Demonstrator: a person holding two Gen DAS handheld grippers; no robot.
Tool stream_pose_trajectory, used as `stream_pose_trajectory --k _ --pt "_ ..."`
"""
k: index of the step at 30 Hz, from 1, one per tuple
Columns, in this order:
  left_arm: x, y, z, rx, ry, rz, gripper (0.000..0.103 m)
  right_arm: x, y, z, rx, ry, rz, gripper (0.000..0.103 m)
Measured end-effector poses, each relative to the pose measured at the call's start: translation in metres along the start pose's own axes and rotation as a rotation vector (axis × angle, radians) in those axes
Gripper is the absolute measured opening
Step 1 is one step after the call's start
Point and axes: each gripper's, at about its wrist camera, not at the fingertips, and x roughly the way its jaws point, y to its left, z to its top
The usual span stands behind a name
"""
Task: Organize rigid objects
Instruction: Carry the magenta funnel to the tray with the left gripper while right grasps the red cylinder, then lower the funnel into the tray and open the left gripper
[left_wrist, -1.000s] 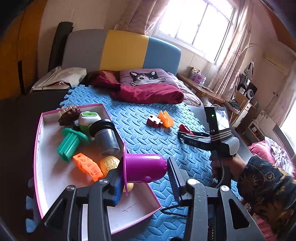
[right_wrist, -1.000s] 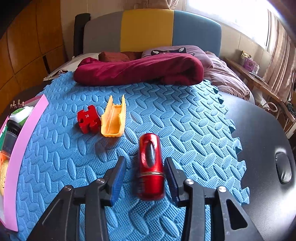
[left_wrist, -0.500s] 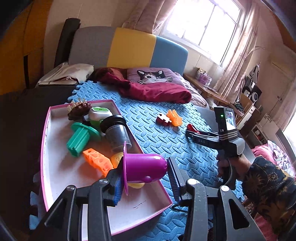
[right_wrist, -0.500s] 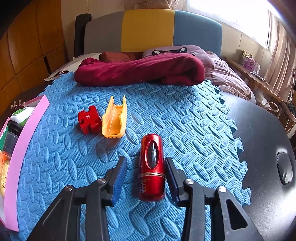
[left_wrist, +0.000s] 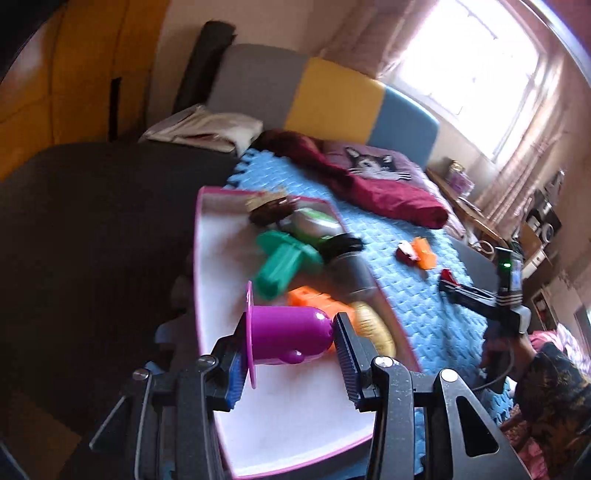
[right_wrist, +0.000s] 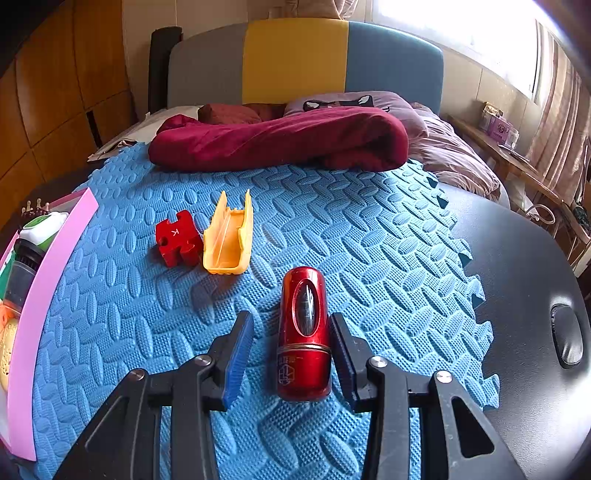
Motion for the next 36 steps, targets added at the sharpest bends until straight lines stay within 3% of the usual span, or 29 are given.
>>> stream_pose_trajectory --k 4,13,17,19,25,27,36 --pt "0.013 0.006 -0.005 -0.002 0.032 0.021 0.043 0.0 0.0 0.0 -0.002 0.0 -0.002 0.041" --pt "0.061 -0.002 0.012 0.096 0.06 0.103 0.044 0.0 0.0 0.0 -0.001 0.0 -0.001 0.041" --pt "0.075 0.005 0.015 0.064 0.096 0.108 0.055 0.0 0.0 0.0 -0.001 0.0 -0.001 0.042" --pt "0.072 0.007 0.014 0.049 0.081 0.105 0.061 0.0 0.0 0.0 0.0 -0.001 0.001 0.042" --pt "0.058 0.002 0.005 0.039 0.052 0.108 0.066 0.0 0.0 0.0 0.001 0.0 0.0 0.042" --pt "0.053 0.0 0.002 0.034 0.044 0.12 0.074 0.001 -0.001 0.001 0.007 0.001 -0.002 0.044" --pt "0.029 -0.005 -0.005 0.041 -0.012 0.194 0.074 0.001 -0.002 0.001 0.013 0.002 -0.023 0.051"
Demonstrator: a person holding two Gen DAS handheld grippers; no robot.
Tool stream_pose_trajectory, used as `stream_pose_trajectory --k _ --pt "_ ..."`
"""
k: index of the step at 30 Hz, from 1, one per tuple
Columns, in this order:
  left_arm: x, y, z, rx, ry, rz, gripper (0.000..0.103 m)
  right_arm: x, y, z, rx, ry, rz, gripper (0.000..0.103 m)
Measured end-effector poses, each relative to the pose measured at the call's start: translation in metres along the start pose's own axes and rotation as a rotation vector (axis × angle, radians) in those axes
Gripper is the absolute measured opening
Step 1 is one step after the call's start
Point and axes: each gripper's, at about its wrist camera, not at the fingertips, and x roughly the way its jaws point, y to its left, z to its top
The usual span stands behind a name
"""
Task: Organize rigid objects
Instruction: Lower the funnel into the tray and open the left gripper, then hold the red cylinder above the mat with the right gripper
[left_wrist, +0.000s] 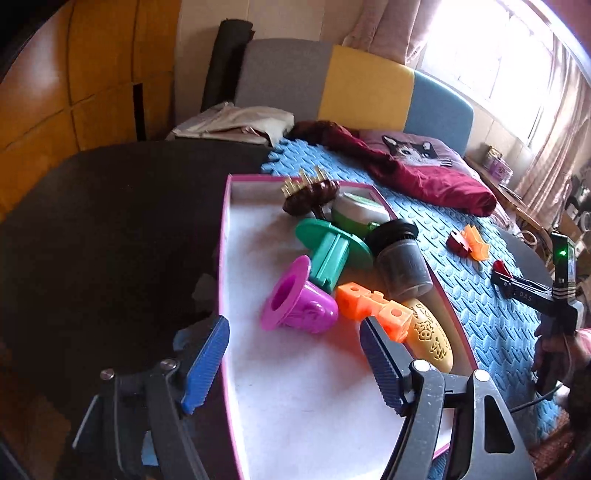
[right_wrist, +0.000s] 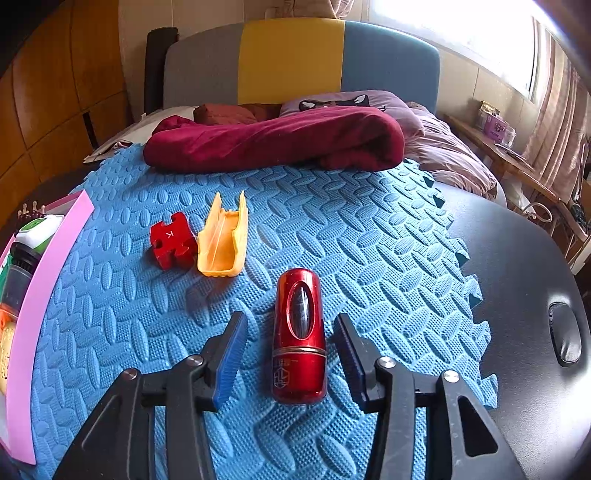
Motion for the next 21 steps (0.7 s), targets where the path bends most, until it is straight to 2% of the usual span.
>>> stream_pose_trajectory --k 3,5,7,13,21 --pt "-0.009 -0.003 0.0 0.014 -0.025 0.027 0.074 0.001 -0.005 0.0 0.025 0.006 -0.009 0.061" --pt "-0.016 -0.005 -0.001 0.023 -0.046 0.041 0.075 0.003 -0.01 0.0 0.054 0.015 -0.013 0.071" --pt "-0.021 -0.005 -0.002 0.023 -0.055 0.043 0.076 0.004 -0.013 0.0 0.069 0.019 -0.015 0.075" --pt "-0.025 -0.006 -0.005 0.027 -0.049 0.054 0.076 0.005 -0.015 0.0 0.081 0.023 -0.028 0.082" --pt "-0.023 -0.006 -0.012 0.027 -0.034 0.069 0.076 0.003 -0.009 0.001 0.049 0.012 -0.065 0.082"
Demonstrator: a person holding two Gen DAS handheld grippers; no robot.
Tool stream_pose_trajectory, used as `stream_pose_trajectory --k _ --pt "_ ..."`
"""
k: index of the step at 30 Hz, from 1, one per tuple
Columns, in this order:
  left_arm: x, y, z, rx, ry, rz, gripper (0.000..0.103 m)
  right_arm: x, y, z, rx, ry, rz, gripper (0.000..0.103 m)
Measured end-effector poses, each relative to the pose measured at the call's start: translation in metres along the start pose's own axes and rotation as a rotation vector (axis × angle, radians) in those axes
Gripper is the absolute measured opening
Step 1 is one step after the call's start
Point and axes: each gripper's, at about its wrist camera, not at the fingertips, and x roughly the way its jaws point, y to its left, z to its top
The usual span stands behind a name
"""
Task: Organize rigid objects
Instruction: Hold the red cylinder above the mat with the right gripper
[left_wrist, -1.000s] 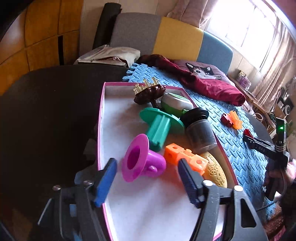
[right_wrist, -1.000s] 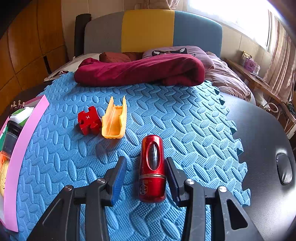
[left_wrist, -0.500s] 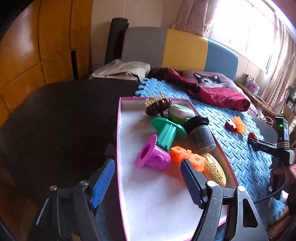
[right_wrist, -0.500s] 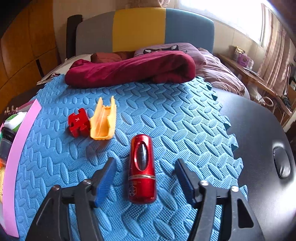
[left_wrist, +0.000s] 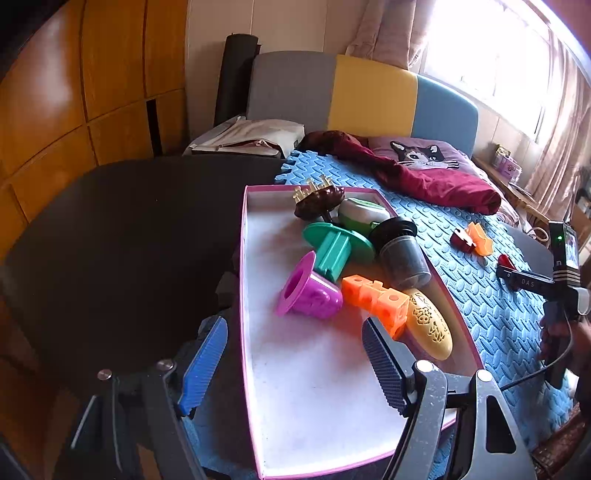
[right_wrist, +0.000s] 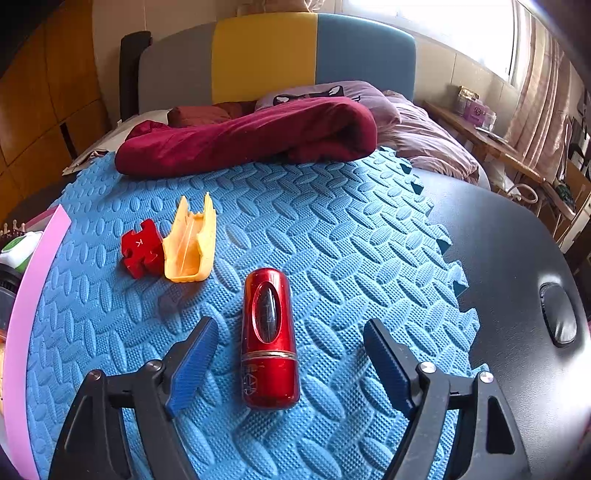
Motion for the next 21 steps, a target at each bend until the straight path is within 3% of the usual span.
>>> stream_pose_trajectory --k 9,21 --pt "0.003 0.002 -0.003 -0.009 0.019 0.01 0.076 -0.001 0.004 0.001 -0.023 -0.007 -0.019 0.082" --pt "0.008 0.014 -0.005 -0.051 0.039 -0.013 0.076 0.004 -0.003 0.006 0.052 0.042 0.094 0.084"
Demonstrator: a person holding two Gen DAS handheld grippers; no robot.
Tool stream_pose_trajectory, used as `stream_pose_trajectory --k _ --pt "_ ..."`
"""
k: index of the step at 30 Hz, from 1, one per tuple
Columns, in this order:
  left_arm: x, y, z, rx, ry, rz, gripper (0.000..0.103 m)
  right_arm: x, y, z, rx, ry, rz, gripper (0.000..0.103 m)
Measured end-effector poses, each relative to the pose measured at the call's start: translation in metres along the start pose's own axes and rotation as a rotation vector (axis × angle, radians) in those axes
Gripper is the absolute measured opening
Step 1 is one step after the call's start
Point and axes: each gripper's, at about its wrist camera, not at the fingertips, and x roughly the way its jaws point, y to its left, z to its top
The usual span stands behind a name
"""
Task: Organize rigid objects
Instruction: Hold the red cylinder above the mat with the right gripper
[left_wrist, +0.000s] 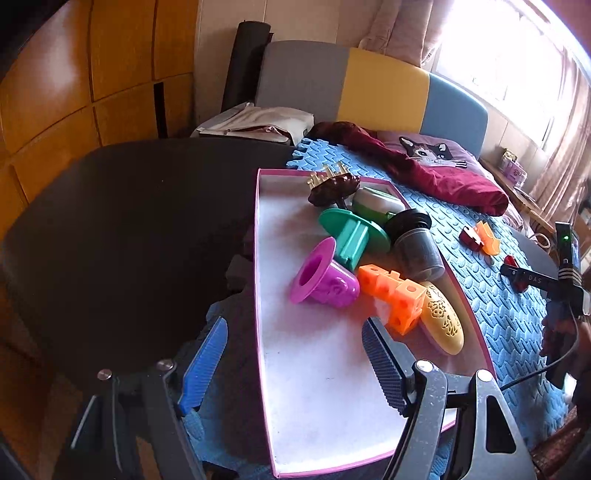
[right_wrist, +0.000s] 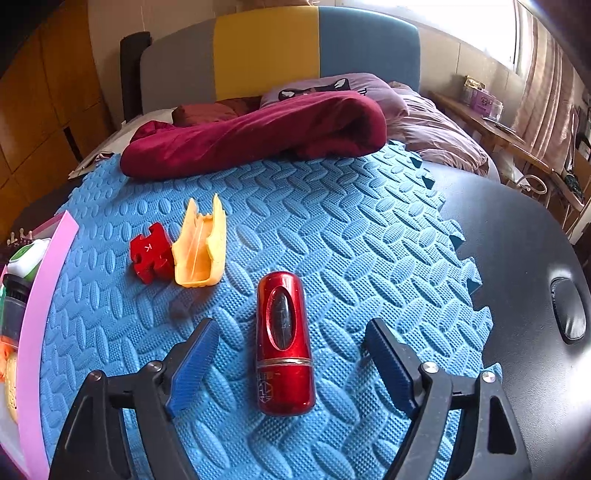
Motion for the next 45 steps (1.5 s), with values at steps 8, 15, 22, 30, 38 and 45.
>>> stream_pose_trajectory --k 8,15,22,30,38,45 --pt "-0.004 0.003 0.003 -0.009 -0.01 -0.005 0.076 -0.002 -0.005 0.004 0.028 -0.01 -0.012 0.077" --pt "-0.002 0.001 0.003 -0.01 -0.001 -0.01 0.076 -0.004 0.01 0.001 -0.088 -0.027 -0.088 0.025" --pt "-0.003 -0.008 0.003 0.013 0.001 -0.027 0.076 -0.004 0.005 -0.003 -0.049 -0.047 -0.065 0.026" --pt "-0.005 -0.015 0.005 0.026 0.001 -0.041 0.076 -0.003 0.005 -0.004 -0.036 -0.05 -0.059 0.026" --pt "-0.002 -0.018 0.002 0.033 0.013 -0.033 0.076 -0.003 0.007 -0.004 -0.051 -0.048 -0.074 0.026" --pt "-0.007 -0.023 0.0 0.056 0.002 -0.018 0.076 -0.002 0.011 -0.004 -0.07 -0.049 -0.091 0.025"
